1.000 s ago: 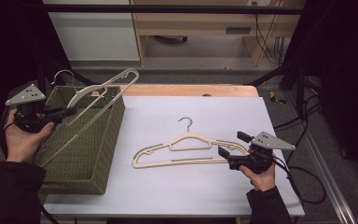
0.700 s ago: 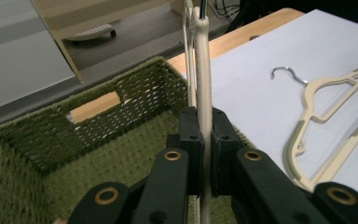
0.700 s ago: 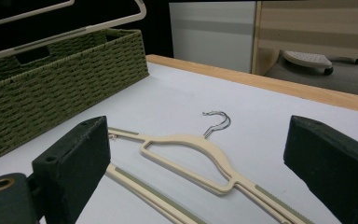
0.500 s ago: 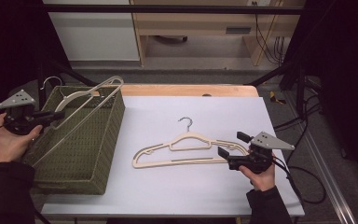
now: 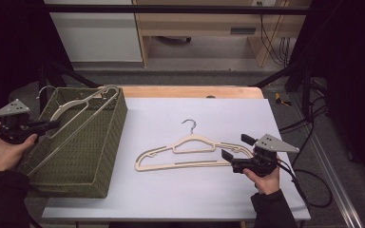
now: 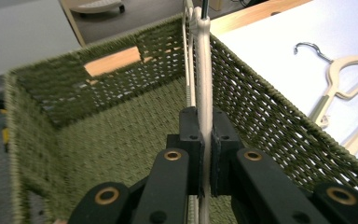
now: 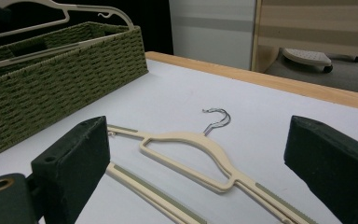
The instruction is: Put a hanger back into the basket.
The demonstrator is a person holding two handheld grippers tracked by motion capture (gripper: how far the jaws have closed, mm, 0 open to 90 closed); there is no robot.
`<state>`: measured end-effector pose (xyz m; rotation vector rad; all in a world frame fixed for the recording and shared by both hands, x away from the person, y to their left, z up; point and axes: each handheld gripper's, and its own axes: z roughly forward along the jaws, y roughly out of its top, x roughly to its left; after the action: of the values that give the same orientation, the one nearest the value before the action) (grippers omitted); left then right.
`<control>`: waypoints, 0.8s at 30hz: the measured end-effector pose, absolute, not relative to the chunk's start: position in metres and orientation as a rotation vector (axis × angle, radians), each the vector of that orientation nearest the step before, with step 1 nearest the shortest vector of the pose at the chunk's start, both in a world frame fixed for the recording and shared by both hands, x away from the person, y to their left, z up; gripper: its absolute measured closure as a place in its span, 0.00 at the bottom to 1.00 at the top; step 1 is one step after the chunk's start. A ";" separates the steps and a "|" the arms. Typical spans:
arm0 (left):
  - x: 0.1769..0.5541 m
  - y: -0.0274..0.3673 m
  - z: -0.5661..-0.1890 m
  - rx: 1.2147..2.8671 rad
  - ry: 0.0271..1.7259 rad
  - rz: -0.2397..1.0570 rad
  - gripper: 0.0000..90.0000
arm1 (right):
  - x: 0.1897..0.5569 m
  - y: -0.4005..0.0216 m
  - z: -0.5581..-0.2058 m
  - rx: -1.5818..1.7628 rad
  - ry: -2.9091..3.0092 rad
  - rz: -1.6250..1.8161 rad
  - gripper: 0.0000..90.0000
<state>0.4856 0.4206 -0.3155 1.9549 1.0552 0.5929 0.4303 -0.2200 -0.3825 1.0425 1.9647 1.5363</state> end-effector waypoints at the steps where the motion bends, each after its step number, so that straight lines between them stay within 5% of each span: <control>1: 0.486 0.420 -0.318 1.951 1.060 0.580 0.95 | 0.430 -0.220 -0.382 1.043 1.965 1.536 0.08; 24: 0.503 0.411 -0.378 2.023 1.144 0.378 0.93 | 0.431 -0.218 -0.384 1.041 1.975 1.526 0.08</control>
<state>0.5029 0.4108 -0.3778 2.0235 1.1440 0.3779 0.4308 -0.2184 -0.3841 1.0410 1.9749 1.5256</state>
